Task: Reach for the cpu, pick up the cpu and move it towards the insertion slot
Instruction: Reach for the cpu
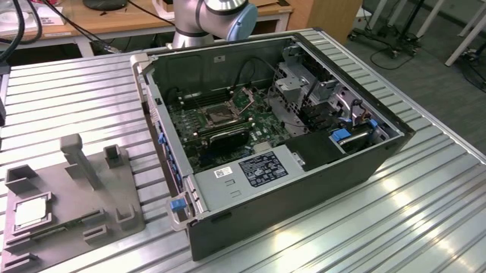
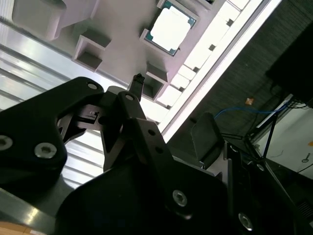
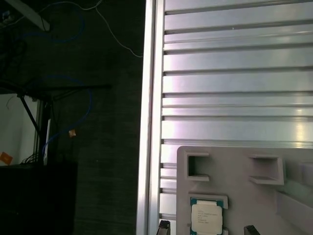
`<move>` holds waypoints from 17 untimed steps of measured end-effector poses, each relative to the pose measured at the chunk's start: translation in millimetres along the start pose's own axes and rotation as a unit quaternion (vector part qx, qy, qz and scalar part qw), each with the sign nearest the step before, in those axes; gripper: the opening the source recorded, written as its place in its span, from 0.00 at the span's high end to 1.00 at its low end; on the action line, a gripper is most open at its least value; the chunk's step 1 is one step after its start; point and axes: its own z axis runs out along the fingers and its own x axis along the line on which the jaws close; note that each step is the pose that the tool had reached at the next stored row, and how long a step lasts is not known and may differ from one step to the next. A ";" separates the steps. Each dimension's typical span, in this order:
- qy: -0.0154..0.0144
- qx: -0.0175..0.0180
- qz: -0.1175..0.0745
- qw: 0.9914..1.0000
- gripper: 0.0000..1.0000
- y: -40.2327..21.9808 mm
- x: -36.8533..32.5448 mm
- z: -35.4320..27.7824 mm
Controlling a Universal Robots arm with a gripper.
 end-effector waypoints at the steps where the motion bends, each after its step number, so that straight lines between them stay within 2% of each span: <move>1: 0.001 0.000 0.000 1.000 0.34 -0.5 0.0 1.7; 3: 0.003 0.000 0.000 1.000 0.34 -2.2 0.1 4.4; 11: 0.003 0.000 0.000 1.000 0.34 -12.2 0.2 9.1; 17: 0.003 0.000 0.000 1.000 0.34 -13.0 0.2 9.8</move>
